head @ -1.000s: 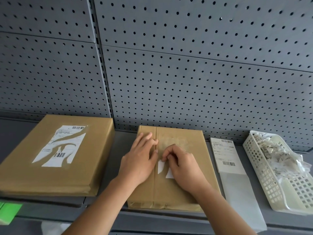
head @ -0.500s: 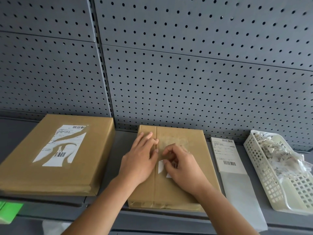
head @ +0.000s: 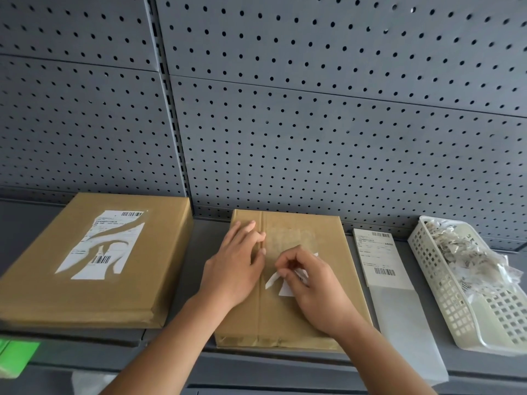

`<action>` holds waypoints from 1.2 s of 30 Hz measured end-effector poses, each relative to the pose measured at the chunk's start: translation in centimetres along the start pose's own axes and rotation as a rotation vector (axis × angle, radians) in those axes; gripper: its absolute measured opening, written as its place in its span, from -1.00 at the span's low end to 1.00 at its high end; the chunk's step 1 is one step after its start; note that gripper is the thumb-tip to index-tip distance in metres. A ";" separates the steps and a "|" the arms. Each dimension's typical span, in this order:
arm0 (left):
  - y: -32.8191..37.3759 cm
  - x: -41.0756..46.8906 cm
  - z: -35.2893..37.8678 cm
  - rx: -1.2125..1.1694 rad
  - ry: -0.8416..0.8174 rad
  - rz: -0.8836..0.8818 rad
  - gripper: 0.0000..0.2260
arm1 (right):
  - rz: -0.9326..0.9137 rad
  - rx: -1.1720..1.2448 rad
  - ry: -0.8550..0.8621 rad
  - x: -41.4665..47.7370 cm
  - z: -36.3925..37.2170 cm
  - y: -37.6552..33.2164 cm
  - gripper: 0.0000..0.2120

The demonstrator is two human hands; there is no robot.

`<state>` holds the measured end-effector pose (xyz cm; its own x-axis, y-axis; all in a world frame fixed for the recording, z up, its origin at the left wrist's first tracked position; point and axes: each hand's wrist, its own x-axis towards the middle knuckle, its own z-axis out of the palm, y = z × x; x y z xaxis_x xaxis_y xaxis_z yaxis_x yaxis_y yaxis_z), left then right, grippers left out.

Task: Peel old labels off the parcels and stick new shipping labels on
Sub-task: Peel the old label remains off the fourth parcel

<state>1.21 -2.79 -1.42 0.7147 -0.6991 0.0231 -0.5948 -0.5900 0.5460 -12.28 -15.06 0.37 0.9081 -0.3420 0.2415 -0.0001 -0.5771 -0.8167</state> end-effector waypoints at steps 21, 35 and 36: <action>-0.2 0.0 0.0 0.013 -0.009 -0.007 -0.67 | 0.175 0.111 0.318 -2.8 -6.7 1.3 -0.83; -0.5 0.3 0.2 0.008 0.007 -0.002 -0.67 | 0.303 -0.272 0.745 -7.6 -17.5 5.5 -0.81; -0.5 0.3 0.2 0.007 0.009 0.003 -0.67 | 0.327 -0.302 0.773 -8.1 -18.4 5.7 -0.85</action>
<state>1.65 -2.80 -1.89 0.7163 -0.6970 0.0322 -0.5993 -0.5910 0.5399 -27.38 -29.24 3.41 0.3074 -0.8653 0.3958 -0.4194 -0.4966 -0.7600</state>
